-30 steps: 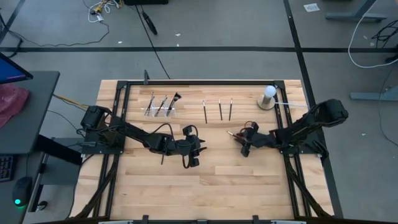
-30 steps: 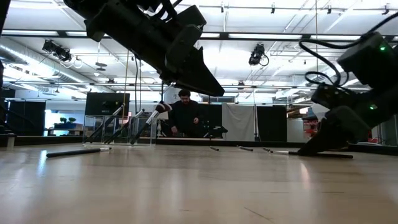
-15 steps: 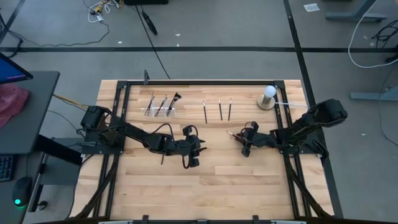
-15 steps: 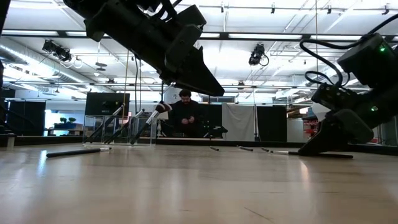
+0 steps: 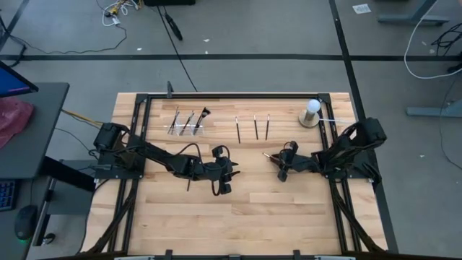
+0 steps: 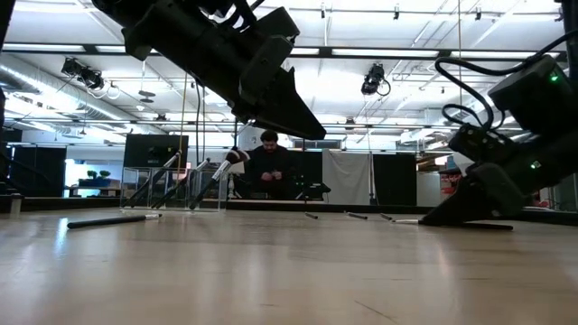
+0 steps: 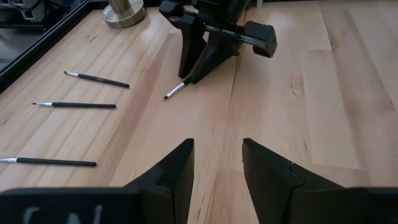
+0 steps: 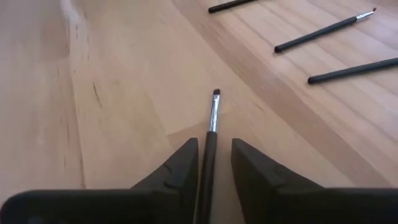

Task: Put items in baskets/containers
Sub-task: Put the eyeshadow brush into the transparent organizer

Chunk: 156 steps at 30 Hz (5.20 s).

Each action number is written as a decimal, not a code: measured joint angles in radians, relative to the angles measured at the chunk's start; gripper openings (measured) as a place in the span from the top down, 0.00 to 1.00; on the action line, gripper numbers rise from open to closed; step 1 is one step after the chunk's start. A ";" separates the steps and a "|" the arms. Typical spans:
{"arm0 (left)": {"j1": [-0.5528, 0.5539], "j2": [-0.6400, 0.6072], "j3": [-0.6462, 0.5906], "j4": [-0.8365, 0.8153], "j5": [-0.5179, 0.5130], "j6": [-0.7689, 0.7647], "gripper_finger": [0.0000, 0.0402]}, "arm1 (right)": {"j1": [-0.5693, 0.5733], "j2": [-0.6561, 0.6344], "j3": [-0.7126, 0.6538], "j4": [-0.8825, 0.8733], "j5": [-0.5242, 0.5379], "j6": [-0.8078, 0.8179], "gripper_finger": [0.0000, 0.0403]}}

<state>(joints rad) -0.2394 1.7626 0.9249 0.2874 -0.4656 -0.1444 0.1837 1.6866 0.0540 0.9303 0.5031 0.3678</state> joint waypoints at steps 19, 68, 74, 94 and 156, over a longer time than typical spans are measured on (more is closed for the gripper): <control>0.000 0.000 0.000 0.000 0.000 0.003 0.66 | 0.003 0.049 0.001 0.037 0.000 0.095 0.98; -0.222 0.000 0.000 0.544 0.022 0.575 0.66 | 0.204 0.048 0.365 0.595 -0.481 -0.403 0.98; -0.237 0.001 0.000 0.579 0.041 0.583 0.66 | 0.204 0.047 0.366 0.594 -0.503 -0.404 0.98; -0.179 -0.003 0.000 0.589 0.198 0.508 0.66 | 0.205 0.048 0.365 0.592 -0.549 -0.411 0.98; -0.183 -0.004 0.000 0.533 0.178 0.469 0.99 | 0.202 0.039 0.395 0.491 -0.485 -0.368 0.91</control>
<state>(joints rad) -0.4227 1.7583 0.9249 0.8204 -0.2871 0.3243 0.3859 1.7253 0.4490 1.4218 0.0178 0.0003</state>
